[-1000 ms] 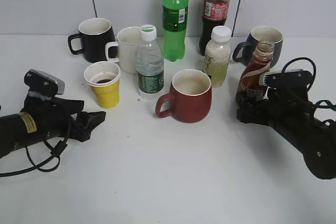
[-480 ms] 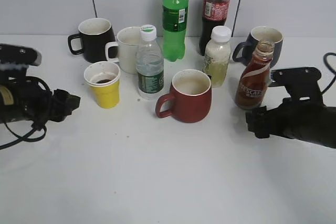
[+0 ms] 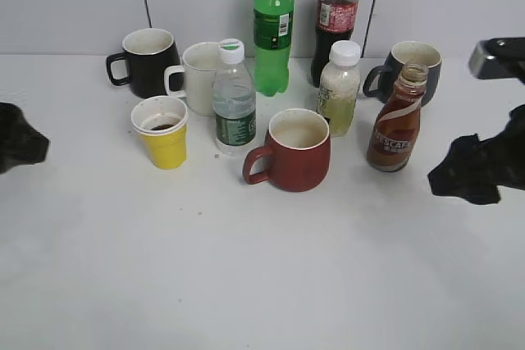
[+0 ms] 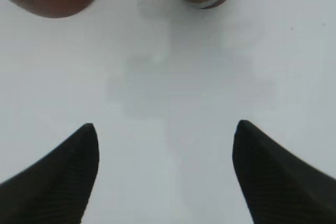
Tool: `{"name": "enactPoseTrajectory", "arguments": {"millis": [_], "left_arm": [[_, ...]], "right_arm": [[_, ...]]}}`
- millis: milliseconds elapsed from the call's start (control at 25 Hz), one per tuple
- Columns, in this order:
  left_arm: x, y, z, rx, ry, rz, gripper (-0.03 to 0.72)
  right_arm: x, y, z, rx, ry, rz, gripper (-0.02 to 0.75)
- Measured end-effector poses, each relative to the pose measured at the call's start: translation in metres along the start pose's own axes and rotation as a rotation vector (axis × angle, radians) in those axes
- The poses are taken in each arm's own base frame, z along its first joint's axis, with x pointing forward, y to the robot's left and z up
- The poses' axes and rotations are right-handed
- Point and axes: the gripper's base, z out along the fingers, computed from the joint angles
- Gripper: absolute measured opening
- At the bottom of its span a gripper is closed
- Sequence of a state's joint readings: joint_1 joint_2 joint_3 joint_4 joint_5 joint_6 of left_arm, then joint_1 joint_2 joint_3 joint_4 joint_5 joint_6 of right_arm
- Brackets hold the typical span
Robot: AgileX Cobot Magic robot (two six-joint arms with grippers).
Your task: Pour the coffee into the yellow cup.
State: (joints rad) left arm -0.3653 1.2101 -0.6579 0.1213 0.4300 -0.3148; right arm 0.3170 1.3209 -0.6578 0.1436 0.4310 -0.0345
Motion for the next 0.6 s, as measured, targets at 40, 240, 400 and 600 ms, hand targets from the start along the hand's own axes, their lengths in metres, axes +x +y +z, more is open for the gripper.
{"name": "enactPoseTrajectory", "arguments": {"millis": [40,240,400,600], "left_arm": [[-0.001,0.001,-0.019,-0.009,0.002,-0.005,0.559],[0.019,0.011,-0.087,-0.035,-0.003,0.022,0.559],[0.054,0.023,-0.144,-0.038,-0.060,0.047,0.559],[0.096,0.031,-0.171,-0.003,-0.153,0.058,0.559]], "right_arm": [[0.000,0.002,-0.014,-0.008,0.001,-0.004,0.594],[0.016,0.004,-0.074,-0.019,-0.021,-0.064,0.594],[0.038,0.005,-0.116,-0.022,-0.069,-0.091,0.594],[0.080,0.003,-0.149,-0.025,-0.144,-0.118,0.594]]}}
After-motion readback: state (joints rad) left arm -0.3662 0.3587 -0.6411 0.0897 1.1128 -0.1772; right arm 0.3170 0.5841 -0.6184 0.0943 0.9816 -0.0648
